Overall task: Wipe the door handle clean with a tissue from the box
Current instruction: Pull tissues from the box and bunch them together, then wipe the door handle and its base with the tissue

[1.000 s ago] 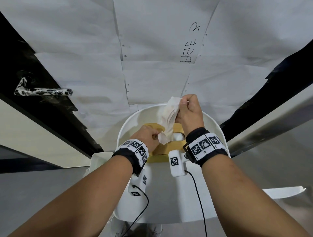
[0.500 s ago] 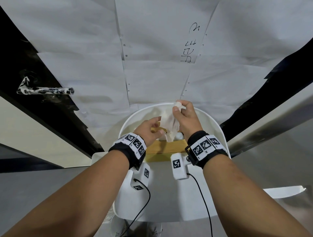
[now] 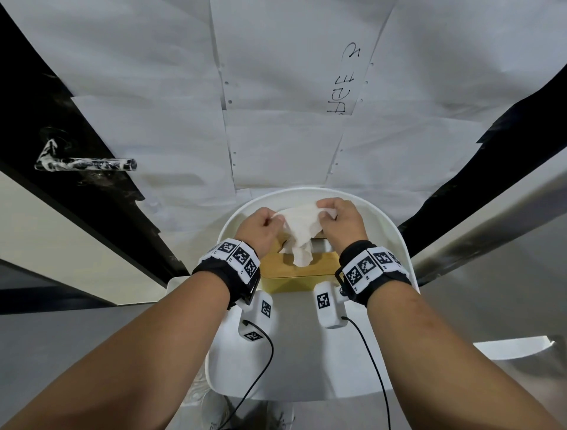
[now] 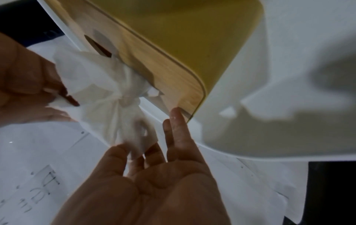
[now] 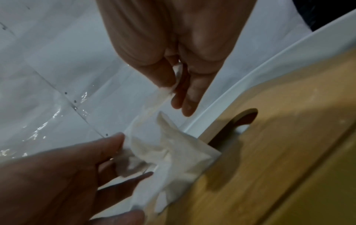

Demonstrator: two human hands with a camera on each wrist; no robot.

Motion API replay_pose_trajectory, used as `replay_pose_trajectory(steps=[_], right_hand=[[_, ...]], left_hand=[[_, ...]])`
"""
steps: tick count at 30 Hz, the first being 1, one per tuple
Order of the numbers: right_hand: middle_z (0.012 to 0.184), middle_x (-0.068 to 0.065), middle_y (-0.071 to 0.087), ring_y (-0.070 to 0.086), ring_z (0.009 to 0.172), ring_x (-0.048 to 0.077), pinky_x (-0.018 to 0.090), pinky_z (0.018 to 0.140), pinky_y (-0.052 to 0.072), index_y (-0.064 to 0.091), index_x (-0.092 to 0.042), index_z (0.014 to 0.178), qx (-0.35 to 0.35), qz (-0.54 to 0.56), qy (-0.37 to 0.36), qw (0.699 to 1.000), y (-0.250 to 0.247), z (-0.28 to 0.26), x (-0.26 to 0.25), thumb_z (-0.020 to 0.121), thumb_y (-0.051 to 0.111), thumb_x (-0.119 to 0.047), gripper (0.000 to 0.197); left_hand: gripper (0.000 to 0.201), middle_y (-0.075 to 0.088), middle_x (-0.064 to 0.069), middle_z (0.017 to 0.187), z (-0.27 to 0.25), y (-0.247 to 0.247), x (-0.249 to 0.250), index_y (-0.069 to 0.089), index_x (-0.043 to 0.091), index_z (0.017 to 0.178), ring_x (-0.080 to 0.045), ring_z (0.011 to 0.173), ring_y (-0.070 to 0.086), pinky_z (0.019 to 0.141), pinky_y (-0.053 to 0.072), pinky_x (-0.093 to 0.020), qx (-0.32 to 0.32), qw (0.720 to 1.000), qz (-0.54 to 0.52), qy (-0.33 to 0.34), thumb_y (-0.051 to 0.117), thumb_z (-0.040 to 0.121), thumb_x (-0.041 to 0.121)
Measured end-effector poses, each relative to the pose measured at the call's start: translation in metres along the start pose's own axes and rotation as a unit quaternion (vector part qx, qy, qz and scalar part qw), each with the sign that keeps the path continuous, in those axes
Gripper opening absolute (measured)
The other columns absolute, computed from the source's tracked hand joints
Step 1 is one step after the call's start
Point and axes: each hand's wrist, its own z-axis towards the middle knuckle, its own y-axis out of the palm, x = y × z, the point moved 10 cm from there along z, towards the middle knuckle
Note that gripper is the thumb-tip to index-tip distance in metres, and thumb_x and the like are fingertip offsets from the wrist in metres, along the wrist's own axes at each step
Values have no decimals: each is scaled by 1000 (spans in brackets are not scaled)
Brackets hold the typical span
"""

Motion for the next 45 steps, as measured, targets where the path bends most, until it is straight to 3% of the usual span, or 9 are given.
replay_pose_trajectory(steps=[4,9,15,18,22,29,33,40,45], right_hand=[[117,2,46,53,100,16,24,90,43,63,-17,110,0,-43,-4,999,-3,2,-2,93,50,-12,22],[117,7,51,62,94,19,26,86,51,66,-15,84,5,-32,-4,999,-3,4,-1,91,57,-15,12],[88,-1,63,68,78,24,37,66,60,62,-22,79,-81,-68,29,994,20,-15,7,88,55,-9,18],[98,4,63,62,94,22,32,81,54,61,-17,85,-108,-137,11,985,30,-26,8,87,56,-9,10],[102,5,63,59,97,22,32,89,50,61,-16,90,-91,-134,10,987,25,-24,5,90,53,-10,11],[90,0,58,56,77,20,32,63,54,60,-23,82,-106,-54,12,993,21,-25,-19,85,45,0,28],[103,8,66,63,86,27,43,80,58,68,-21,84,-133,-3,27,991,27,-30,-30,78,37,10,44],[98,0,65,59,89,16,32,87,50,68,-13,103,-158,10,-7,987,45,-37,-56,93,54,-22,20],[85,12,64,59,77,25,40,78,53,60,-11,82,-162,-33,-51,985,61,-44,-76,92,54,-23,17]], left_hand=[[18,61,1,87,-2,-8,4,56,21,91,-26,85,65,79,57,-44,20,1000,-19,5,53,94,38],[25,62,0,101,-5,-20,4,58,17,113,-20,83,62,80,53,-31,32,999,37,-7,53,95,33],[26,65,-6,107,-15,-11,-9,59,13,116,-19,85,58,74,48,-24,2,994,105,-31,58,92,23],[26,62,-2,105,-20,-8,-13,58,15,116,-14,84,51,71,36,-19,2,987,158,-37,55,93,27],[22,63,-2,101,-20,-6,-10,58,16,113,-18,84,57,74,45,-23,-6,989,140,-38,55,93,24],[23,65,-8,107,-24,-24,1,58,14,114,-28,87,66,77,56,-34,18,996,71,-42,54,93,23],[29,60,-10,113,-33,-39,11,55,9,122,-32,99,64,75,59,-41,38,998,31,-46,50,97,22],[28,61,-5,95,-48,-71,25,58,9,112,-22,75,58,55,47,-24,70,992,99,-23,41,100,28],[33,62,-13,93,-63,-95,25,56,6,103,-32,82,62,75,57,-42,108,988,108,-23,39,100,34]])
